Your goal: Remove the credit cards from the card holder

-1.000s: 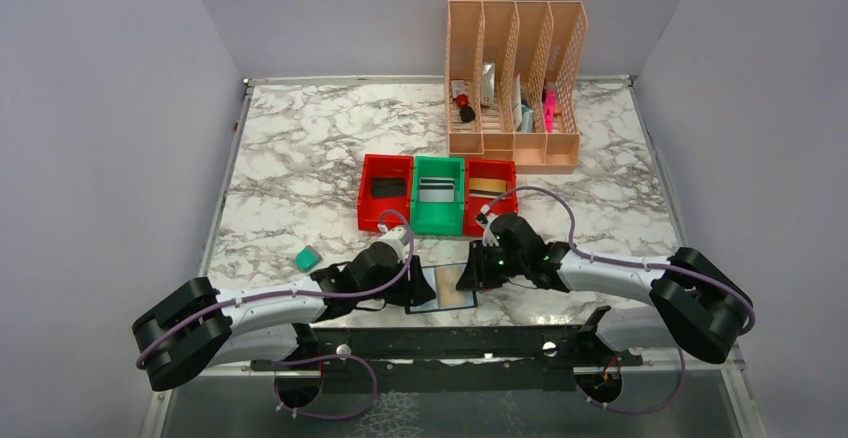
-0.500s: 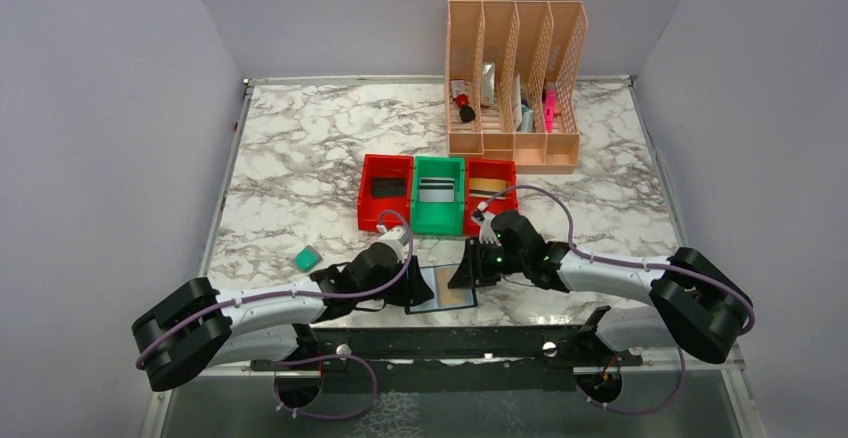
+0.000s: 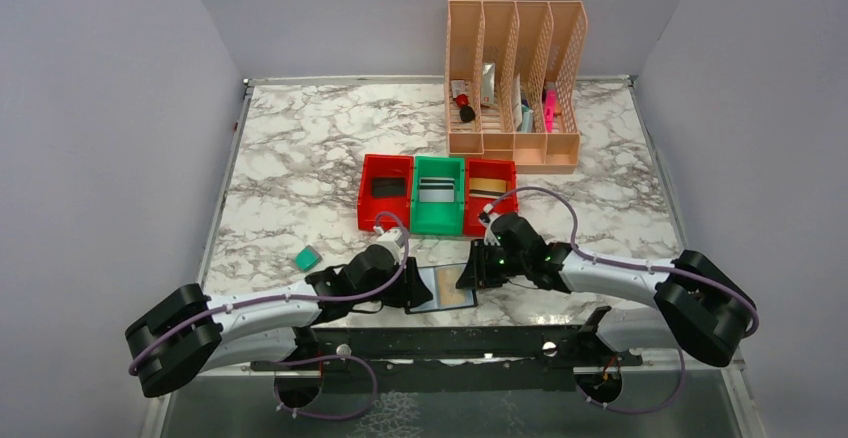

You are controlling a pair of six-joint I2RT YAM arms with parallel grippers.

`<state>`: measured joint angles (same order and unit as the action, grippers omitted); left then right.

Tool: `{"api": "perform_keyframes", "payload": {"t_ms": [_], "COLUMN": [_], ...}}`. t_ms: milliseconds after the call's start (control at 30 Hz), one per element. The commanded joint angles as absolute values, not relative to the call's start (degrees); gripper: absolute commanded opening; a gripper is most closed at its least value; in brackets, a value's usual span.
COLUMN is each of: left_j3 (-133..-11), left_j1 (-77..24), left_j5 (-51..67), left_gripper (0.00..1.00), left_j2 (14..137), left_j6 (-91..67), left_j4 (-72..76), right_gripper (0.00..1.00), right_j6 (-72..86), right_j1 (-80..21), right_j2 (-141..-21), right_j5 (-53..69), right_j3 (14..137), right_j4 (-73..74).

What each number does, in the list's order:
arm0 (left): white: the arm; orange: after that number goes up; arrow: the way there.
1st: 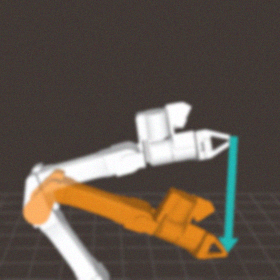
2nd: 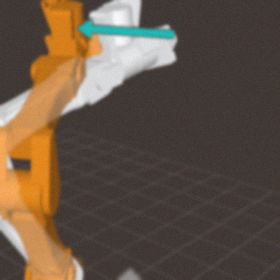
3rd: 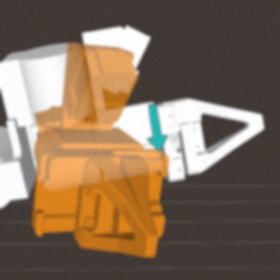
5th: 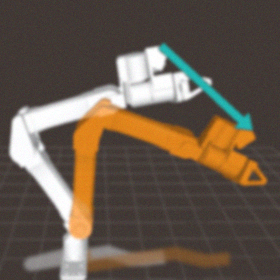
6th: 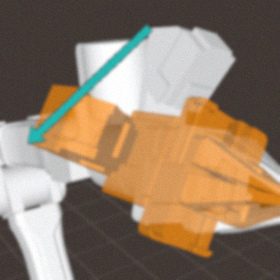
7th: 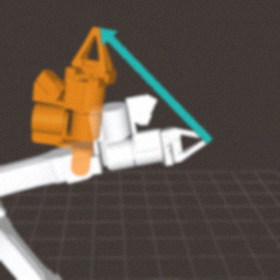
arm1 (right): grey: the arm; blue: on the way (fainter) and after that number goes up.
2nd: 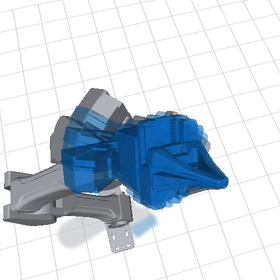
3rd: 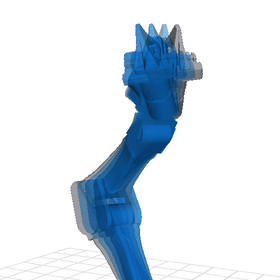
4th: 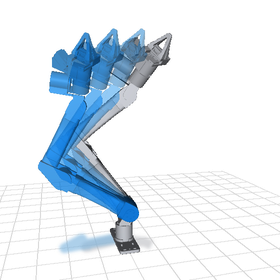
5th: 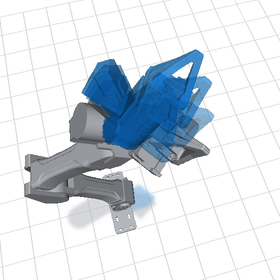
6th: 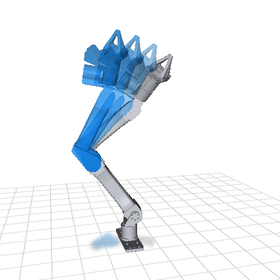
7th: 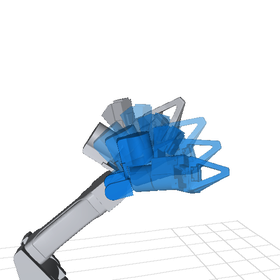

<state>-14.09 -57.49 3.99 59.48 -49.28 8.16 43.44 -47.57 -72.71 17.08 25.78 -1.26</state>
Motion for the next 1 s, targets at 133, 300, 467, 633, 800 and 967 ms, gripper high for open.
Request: {"api": "perform_keyframes", "payload": {"t_ms": [133, 300, 467, 633, 800, 967], "left_j3": [-13.93, -13.80, -13.62, -13.45, -12.80, -12.18], "left_j1": [-57.66, -57.68, -57.74, -57.81, -57.92, -57.92], "left_j5": [0.97, 1.05, 1.13, 1.26, 1.30, 0.96], "left_gripper": [0.53, 0.52, 0.45, 0.37, 0.33, 0.33], "left_j2": [57.77, 58.15, 58.86, 59.17, 58.64, 57.33], "left_j6": [-49.12, -49.04, -49.20, -49.13, -49.44, -49.70], "left_j4": [2.81, 2.03, 2.13, 2.33, 2.53, 2.61], "right_gripper": [0.30, 0.30, 0.31, 0.31, 0.30, 0.30], "right_j6": [42.89, 43.07, 42.67, 43.53, 44.89, 45.40], "right_j1": [-47.81, -47.81, -47.81, -47.99, -48.00, -48.07], "right_j2": [-75.90, -74.89, -76.32, -79.28, -77.29, -75.68], "right_j5": [14.86, 13.02, 13.74, 19.03, 21.29, 23.81], "right_j3": [25.95, 25.66, 26.43, 26.11, 26.29, 27.08], "right_j4": [-2.34, -1.33, -1.11, -5.90, -8.21, -9.10]}}
